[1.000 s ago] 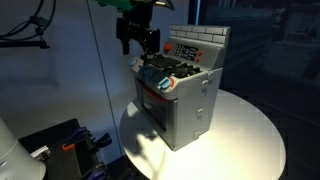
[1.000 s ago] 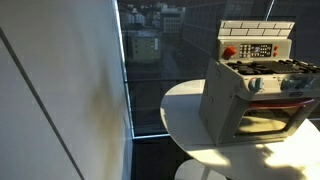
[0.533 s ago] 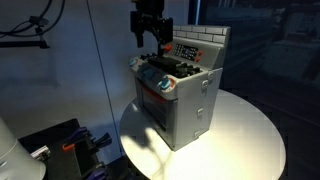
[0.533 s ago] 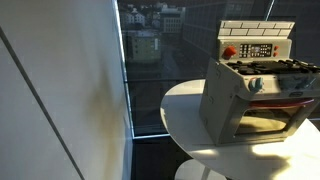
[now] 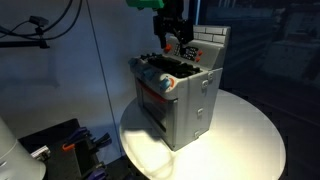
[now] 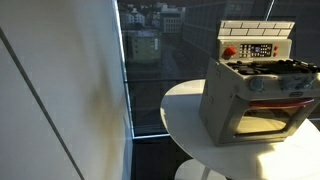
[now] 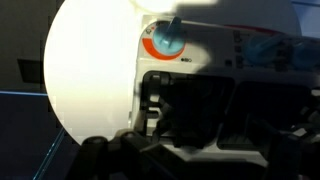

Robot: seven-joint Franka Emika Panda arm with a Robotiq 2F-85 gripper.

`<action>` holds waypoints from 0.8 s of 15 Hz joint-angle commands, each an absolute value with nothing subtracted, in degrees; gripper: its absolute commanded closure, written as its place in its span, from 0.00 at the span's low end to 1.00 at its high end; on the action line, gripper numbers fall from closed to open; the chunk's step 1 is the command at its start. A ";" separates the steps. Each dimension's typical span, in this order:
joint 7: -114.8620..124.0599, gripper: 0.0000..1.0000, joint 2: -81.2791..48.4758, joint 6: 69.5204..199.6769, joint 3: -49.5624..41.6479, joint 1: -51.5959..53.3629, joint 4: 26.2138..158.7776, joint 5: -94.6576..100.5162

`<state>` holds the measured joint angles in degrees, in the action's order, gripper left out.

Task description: Press the right top button on the stove

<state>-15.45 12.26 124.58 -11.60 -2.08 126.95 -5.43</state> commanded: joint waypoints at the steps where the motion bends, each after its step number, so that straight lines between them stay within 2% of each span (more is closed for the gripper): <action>1: -11.30 0.00 8.61 129.76 -9.77 -3.71 124.12 -4.39; 6: -5.62 0.00 5.77 138.46 -8.39 -4.77 123.83 -1.51; 12: -5.14 0.00 5.68 139.81 -8.12 -4.85 125.49 -1.11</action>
<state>-5.07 5.70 139.92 -8.86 -4.09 125.57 -1.00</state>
